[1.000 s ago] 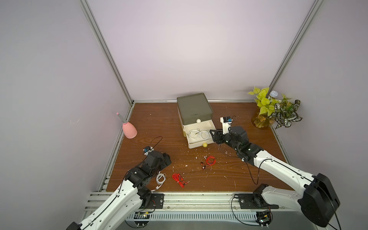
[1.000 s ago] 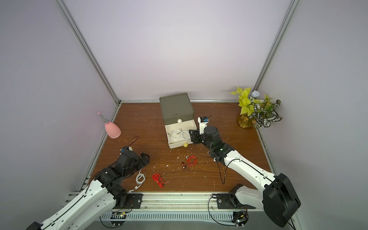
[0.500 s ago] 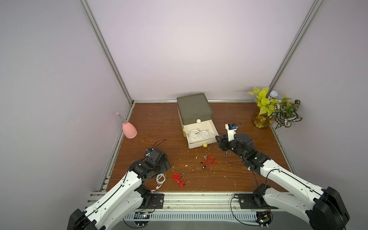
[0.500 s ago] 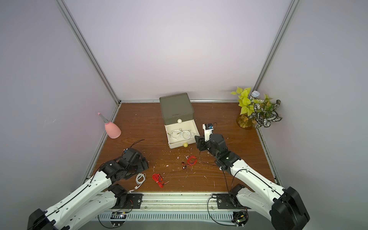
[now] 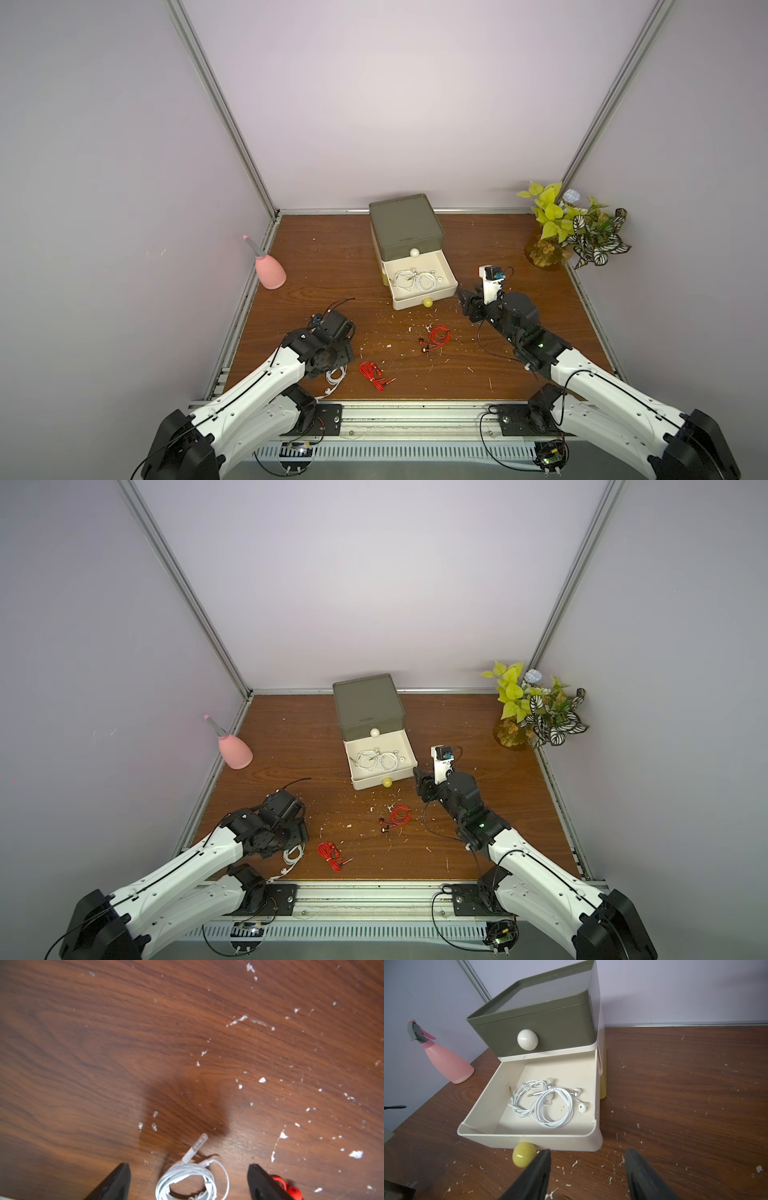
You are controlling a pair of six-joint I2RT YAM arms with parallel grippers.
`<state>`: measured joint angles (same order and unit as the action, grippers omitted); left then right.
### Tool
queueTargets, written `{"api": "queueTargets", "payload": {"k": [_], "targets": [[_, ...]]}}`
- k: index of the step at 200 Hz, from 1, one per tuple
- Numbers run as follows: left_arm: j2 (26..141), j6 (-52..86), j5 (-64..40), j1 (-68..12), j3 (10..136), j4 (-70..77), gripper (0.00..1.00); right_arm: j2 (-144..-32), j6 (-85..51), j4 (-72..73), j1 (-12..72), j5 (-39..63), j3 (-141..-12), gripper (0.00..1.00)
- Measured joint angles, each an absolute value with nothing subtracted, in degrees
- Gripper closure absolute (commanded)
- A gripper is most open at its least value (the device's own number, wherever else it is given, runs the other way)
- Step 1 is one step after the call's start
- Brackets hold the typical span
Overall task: Place the wired earphones into the drawer by color
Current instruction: Pick up the wired earphones from the center of the board.
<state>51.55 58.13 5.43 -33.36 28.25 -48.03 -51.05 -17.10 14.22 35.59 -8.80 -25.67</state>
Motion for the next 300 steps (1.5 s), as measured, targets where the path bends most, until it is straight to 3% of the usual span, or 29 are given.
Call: {"api": "queueTargets", "payload": {"k": [54,164,217,238,300], "targets": [[52.6,57.8,4.3,-33.7,28.3,-48.1,0.34,-51.0,-16.9,15.0,35.6,-8.8,-25.4,0.37],[55.4,57.9,3.9,-34.3,28.3,-47.9,0.39,-50.1,-16.9,15.7,35.6,-8.8,-24.5,0.36],[56.8,58.0,3.9,-34.5,28.2,-46.8,0.47,-49.8,-16.9,16.0,35.6,-8.8,-24.3,0.36],[56.8,58.1,3.7,-34.5,28.1,-45.9,0.55,-49.8,-16.9,16.2,35.6,-8.8,-24.0,0.36],[58.4,58.0,3.0,-34.8,26.7,-43.1,0.63,-49.8,-16.9,16.3,35.6,-8.8,-23.7,0.36]]}}
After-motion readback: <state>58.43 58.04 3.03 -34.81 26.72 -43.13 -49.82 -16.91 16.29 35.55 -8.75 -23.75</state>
